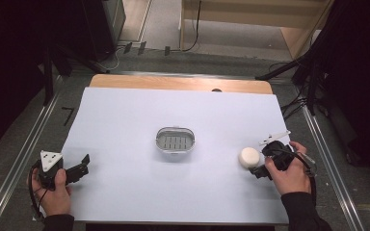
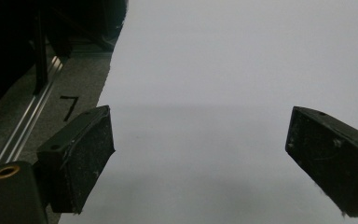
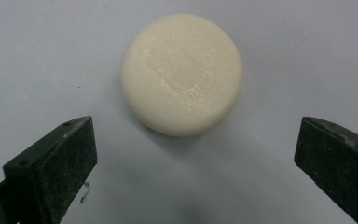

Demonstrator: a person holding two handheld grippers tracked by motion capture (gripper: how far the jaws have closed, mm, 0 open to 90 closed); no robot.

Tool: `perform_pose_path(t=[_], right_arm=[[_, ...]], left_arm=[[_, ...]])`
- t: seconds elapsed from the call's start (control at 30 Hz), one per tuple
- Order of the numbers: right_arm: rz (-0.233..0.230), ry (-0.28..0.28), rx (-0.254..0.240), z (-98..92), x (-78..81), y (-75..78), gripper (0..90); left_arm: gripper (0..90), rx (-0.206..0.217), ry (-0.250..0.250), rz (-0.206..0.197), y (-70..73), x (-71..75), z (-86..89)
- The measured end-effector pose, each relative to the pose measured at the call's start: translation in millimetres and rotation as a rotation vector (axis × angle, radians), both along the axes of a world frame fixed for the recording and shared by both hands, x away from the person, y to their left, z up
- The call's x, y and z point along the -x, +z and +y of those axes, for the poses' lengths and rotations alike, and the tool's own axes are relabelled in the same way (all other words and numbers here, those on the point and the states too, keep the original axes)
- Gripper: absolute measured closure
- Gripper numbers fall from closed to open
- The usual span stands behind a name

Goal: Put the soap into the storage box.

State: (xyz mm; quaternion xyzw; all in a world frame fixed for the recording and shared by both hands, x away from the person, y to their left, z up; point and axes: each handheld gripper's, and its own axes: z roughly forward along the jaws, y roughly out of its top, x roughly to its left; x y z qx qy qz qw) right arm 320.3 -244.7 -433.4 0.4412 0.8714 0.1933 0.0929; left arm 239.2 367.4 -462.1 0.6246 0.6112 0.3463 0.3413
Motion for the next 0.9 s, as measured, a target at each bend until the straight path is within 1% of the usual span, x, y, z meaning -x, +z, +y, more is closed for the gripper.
perform_pose_path(t=[0.23,0.27,0.33,0.43,0.6,0.63,0.67,0.73,0.77,0.83,0.9], right_arm=[[0.025,0.0,0.004,10.0,-9.7,-5.8,0.0],[0.036,0.001,0.001,13.6,-14.2,-7.7,0.0],[0.045,-0.002,-0.004,16.7,-17.0,-8.8,0.0],[0.055,-0.002,0.001,20.5,-20.0,-10.6,0.0],[0.068,-0.014,-0.005,25.1,-25.2,-13.6,0.8],[0.067,-0.017,0.003,25.8,-26.5,-14.0,1.3],[0.07,-0.03,0.0,26.8,-27.7,-14.7,4.2],[0.074,-0.036,0.006,27.3,-28.2,-14.8,5.0],[0.075,-0.044,0.006,27.6,-28.5,-14.9,6.8],[0.073,-0.05,0.006,27.1,-29.3,-15.1,14.3],[0.078,-0.063,0.0,26.6,-29.7,-14.7,15.7]], left_arm=[[8.1,0.002,0.0,0.001,0.0,-0.1,0.1],[8.2,0.0,0.0,0.0,0.0,0.0,0.0],[8.2,0.001,-0.001,0.0,0.0,0.0,0.1],[8.1,0.002,0.0,-0.001,0.0,0.0,0.1],[8.1,0.002,0.0,0.0,0.0,0.0,0.1],[8.1,0.002,-0.001,0.0,0.0,0.0,0.1],[8.1,0.001,-0.001,0.0,0.0,-0.1,0.1],[8.2,0.002,-0.001,0.001,0.1,-0.1,0.1],[8.1,0.002,-0.001,0.001,0.1,-0.1,0.1],[8.1,0.001,-0.001,0.001,0.0,-0.1,0.1],[8.1,0.001,-0.001,0.001,0.0,-0.1,0.1]])
